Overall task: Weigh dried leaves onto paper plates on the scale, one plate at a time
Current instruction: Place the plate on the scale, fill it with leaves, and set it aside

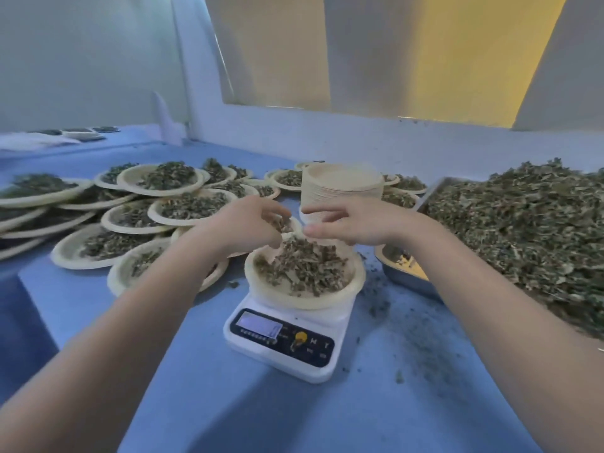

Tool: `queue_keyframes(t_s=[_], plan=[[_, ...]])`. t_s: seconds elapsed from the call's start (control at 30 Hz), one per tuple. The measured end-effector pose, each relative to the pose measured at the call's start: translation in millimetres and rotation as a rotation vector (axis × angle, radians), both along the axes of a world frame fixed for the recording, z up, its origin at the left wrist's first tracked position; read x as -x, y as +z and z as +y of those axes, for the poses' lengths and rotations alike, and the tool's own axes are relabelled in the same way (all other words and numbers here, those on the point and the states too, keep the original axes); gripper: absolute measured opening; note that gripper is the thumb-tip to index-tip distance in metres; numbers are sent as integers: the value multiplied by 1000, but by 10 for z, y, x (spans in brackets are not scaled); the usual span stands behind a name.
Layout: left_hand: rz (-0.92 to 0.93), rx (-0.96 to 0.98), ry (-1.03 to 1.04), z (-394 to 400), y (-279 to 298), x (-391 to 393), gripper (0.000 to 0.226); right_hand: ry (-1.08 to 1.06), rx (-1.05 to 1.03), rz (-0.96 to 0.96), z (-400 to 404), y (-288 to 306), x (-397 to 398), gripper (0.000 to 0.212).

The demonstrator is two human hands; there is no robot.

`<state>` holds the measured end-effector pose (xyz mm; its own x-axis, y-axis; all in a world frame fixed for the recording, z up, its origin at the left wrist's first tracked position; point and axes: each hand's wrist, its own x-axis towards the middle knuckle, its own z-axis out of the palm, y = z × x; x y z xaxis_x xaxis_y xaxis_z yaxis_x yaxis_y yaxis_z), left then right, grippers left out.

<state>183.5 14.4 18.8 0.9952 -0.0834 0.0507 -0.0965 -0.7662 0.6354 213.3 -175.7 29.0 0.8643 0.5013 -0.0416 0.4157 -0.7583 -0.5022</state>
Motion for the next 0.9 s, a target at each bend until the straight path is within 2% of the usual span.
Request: queue_keyframes(t_s=[0.13,0.4,0.63,0.9], plan=[[-212,44,94,0,-217,-6,40,-79,-139,-104,33,-83,-29,33],[-485,407,279,1,-642,22,22,-122,-261,-319,49,-330,-27,15],[-455,666,373,54,-896,72,15,-89,-260,-342,63,-422,-16,8],[-463,614,376,148,-951,117,15,-100,-179,-349,87,-448,-12,12]])
